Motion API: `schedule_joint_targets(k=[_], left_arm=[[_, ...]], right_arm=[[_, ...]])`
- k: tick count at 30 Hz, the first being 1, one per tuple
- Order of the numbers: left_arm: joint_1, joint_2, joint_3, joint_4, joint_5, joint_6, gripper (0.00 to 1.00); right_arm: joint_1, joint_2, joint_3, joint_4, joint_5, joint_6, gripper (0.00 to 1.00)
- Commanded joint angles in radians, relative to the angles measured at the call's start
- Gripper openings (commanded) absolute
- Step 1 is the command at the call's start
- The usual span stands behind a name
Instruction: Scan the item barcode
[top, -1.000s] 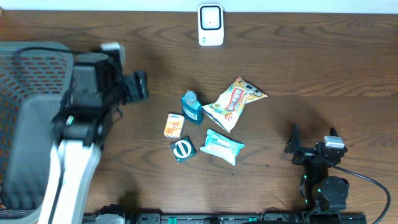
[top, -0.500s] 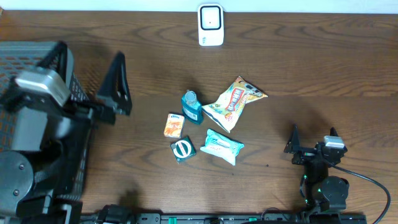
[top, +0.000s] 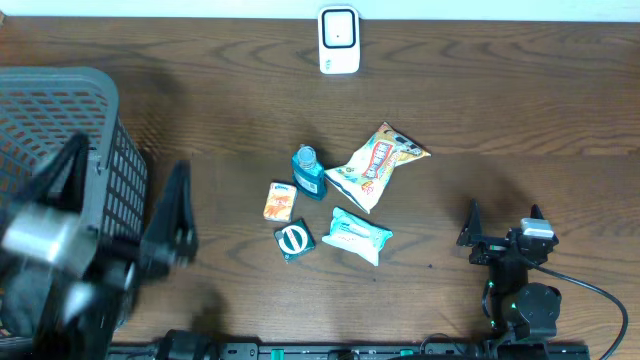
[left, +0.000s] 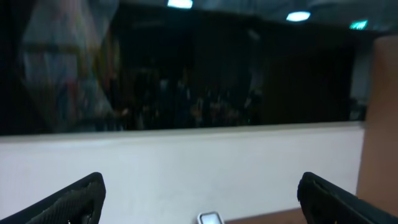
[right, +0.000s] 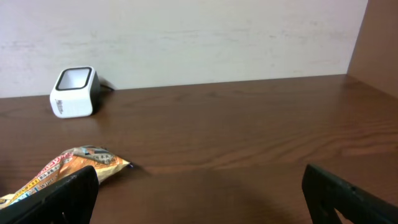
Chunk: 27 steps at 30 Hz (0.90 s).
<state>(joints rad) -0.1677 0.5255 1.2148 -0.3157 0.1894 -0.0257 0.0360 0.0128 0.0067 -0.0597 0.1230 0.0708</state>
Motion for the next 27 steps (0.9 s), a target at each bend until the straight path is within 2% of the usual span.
schedule_joint_targets(k=[1,6,13,18,22,27], left_arm=[[-0.003,-0.114,-0.032,-0.001,0.062,-0.018,0.98],[0.035,-0.289,-0.055,-0.018,0.144,-0.063,0.98],[0.070,-0.481,-0.055,-0.050,0.143,-0.062,0.98],[0.071,-0.519,-0.027,-0.042,0.143,-0.061,0.98],[0.071,-0.519,-0.022,0.070,0.136,-0.061,0.98],[0.071,-0.519,-0.021,0.138,0.135,-0.061,0.98]], right_arm=[[0.011,-0.004,-0.001,-0.004,-0.002,-0.009,0.99],[0.011,-0.004,-0.001,-0.004,-0.002,-0.009,0.99],[0.011,-0.004,-0.001,-0.005,-0.031,0.016,0.99],[0.011,-0.003,-0.001,-0.010,-0.240,0.273,0.99],[0.011,0.000,-0.001,0.009,-0.425,0.564,0.99],[0.011,0.000,-0.001,0.017,-0.634,0.767,0.99]])
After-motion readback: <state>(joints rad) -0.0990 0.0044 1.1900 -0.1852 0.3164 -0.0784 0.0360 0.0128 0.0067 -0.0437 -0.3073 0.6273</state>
